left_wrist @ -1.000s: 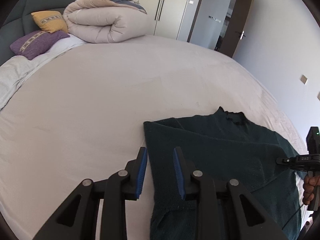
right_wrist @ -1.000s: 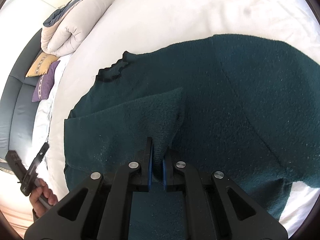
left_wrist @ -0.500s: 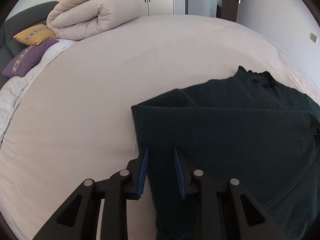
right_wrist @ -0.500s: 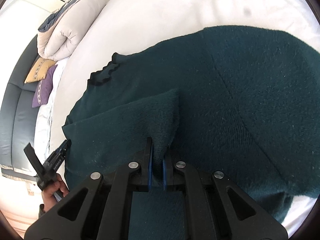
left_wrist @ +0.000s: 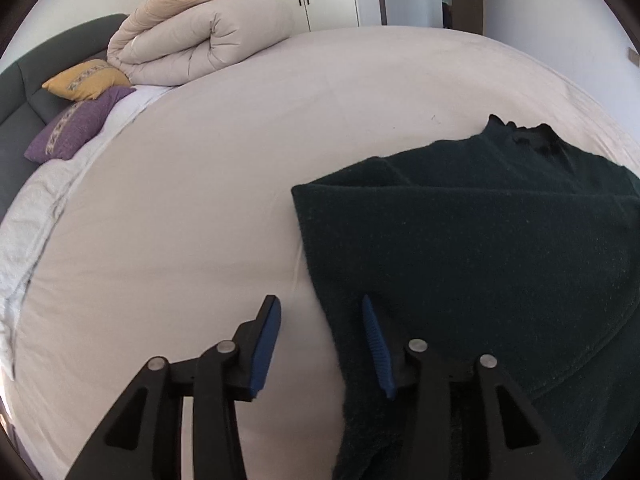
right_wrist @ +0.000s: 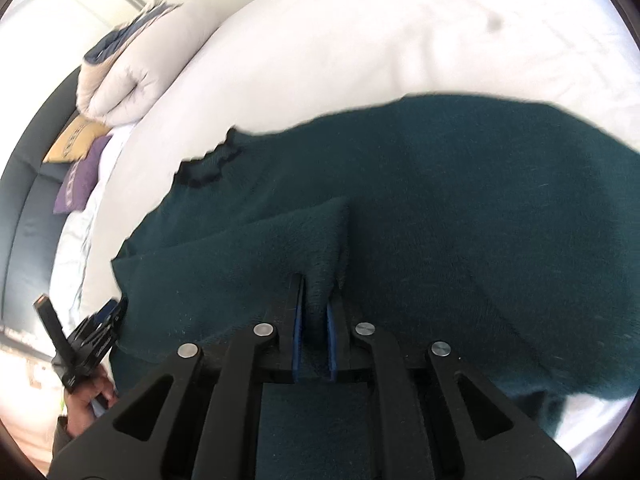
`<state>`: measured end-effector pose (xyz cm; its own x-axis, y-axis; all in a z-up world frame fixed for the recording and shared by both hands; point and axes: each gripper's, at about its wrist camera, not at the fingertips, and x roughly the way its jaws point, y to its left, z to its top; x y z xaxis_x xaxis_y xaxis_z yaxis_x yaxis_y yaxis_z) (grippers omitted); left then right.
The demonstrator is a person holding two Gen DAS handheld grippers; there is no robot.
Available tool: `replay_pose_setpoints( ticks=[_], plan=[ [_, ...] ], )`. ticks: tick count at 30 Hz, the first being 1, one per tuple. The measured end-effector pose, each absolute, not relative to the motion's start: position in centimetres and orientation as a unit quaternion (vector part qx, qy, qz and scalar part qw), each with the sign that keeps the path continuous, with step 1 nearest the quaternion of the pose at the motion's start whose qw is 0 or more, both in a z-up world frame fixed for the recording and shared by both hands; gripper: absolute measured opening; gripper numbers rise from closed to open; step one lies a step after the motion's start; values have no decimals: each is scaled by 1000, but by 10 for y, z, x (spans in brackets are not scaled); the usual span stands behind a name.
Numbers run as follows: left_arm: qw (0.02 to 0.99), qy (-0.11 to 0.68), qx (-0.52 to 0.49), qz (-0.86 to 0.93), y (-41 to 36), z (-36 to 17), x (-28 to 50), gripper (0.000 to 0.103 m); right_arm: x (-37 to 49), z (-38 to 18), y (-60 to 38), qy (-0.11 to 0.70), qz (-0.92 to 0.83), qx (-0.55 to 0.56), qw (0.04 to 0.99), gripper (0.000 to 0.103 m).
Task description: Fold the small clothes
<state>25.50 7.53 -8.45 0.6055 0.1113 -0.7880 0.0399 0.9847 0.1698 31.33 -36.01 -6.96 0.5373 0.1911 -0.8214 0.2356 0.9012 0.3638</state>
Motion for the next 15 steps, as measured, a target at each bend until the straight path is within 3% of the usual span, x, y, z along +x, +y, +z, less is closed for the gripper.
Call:
replay_pose_setpoints(
  ticks=[7, 10, 15],
  plan=[
    [892, 433, 131, 19, 50, -75, 239, 48, 321, -54, -343, 471, -23, 181, 863, 10],
    [893, 433, 124, 23, 54, -79, 240, 56, 332, -76, -352, 508, -33, 216, 833, 10],
    [894, 439, 89, 24, 65, -77, 243, 65, 342, -79, -348, 494, 22, 219, 841, 10]
  ],
)
